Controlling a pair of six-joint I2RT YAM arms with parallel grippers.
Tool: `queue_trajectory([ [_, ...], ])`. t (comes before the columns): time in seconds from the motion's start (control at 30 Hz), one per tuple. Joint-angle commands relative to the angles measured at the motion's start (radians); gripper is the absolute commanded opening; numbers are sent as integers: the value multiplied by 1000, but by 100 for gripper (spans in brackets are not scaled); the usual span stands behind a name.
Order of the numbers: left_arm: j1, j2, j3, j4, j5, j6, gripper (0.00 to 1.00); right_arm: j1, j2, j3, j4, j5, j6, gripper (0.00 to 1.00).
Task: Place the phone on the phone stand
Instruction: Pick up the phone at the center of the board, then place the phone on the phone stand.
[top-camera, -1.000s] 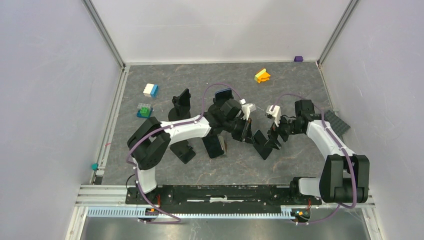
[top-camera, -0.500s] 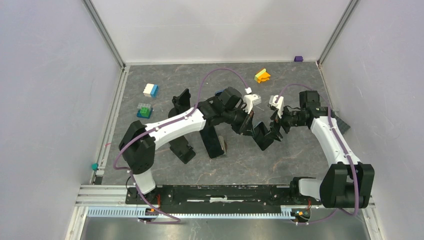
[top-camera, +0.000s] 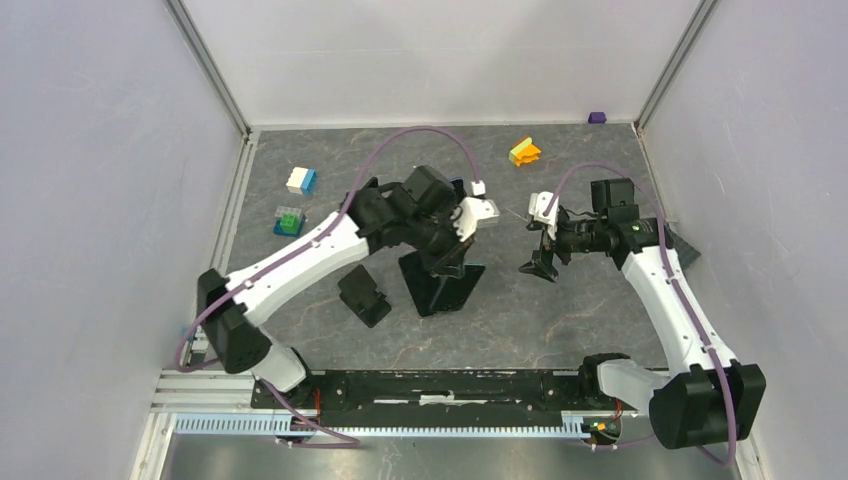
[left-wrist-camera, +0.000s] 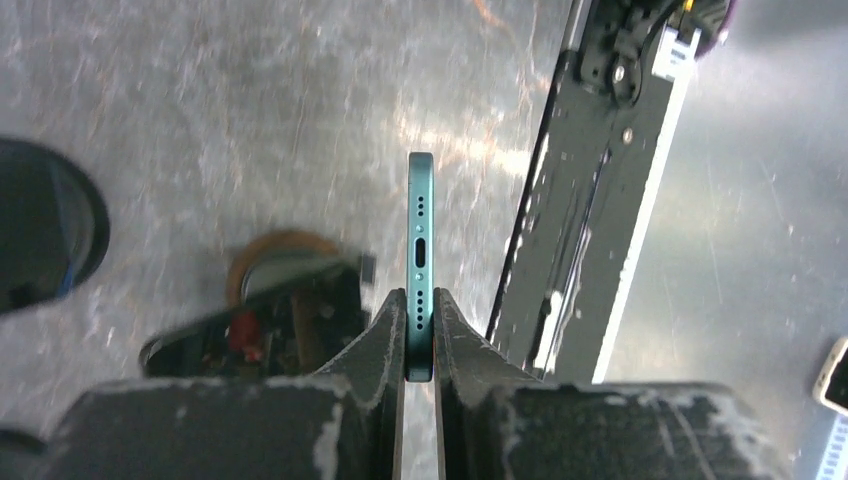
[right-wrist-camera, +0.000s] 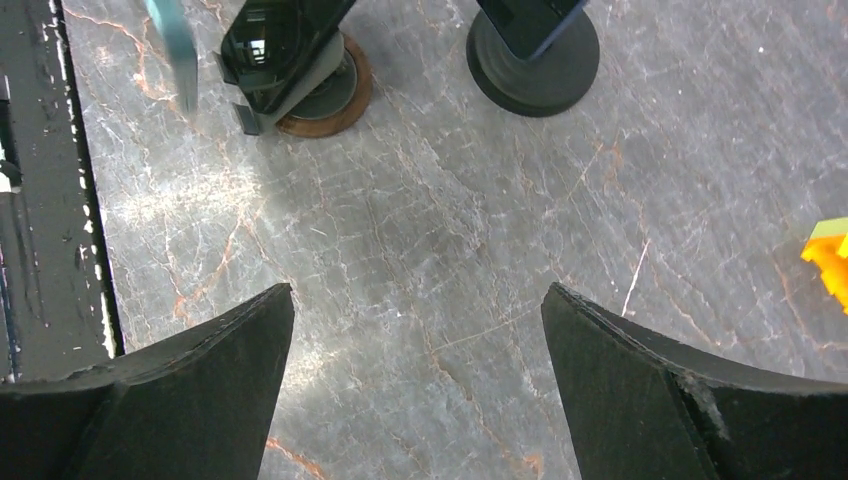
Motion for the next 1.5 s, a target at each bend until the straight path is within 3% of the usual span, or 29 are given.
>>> queue_trajectory([
  [0.0, 89, -130, 68, -219, -13, 131, 2, 43, -39, -6, 0, -19, -21, 98],
  [0.2, 275, -242, 33, -303, 48, 121, 2, 103, -13, -57, 0, -19, -21, 98],
  [0.43, 463, -411, -152, -182, 88, 82, 2, 126, 44, -91, 0, -19, -21, 98],
  [0.8, 662, -637, -399, 17, 173, -14, 2, 142, 96, -147, 0, -19, -21, 98],
  [0.83, 677, -643, -412, 23, 196, -16, 2, 144, 101, -151, 405, -19, -21, 98],
  [0.87, 696, -649, -429, 33, 219, -20, 2, 146, 105, -155, 408, 12, 381, 98],
  [0.9, 708, -657, -445, 51, 235, -28, 2, 146, 108, -159, 411, -1, 310, 99],
  [1.13, 751, -679, -518, 99, 289, -46, 2, 149, 118, -183, 428, 3, 309, 97],
  [1.47, 859, -703, -554, 34, 361, 27, 2, 153, 138, -187, 436, 11, 306, 97],
])
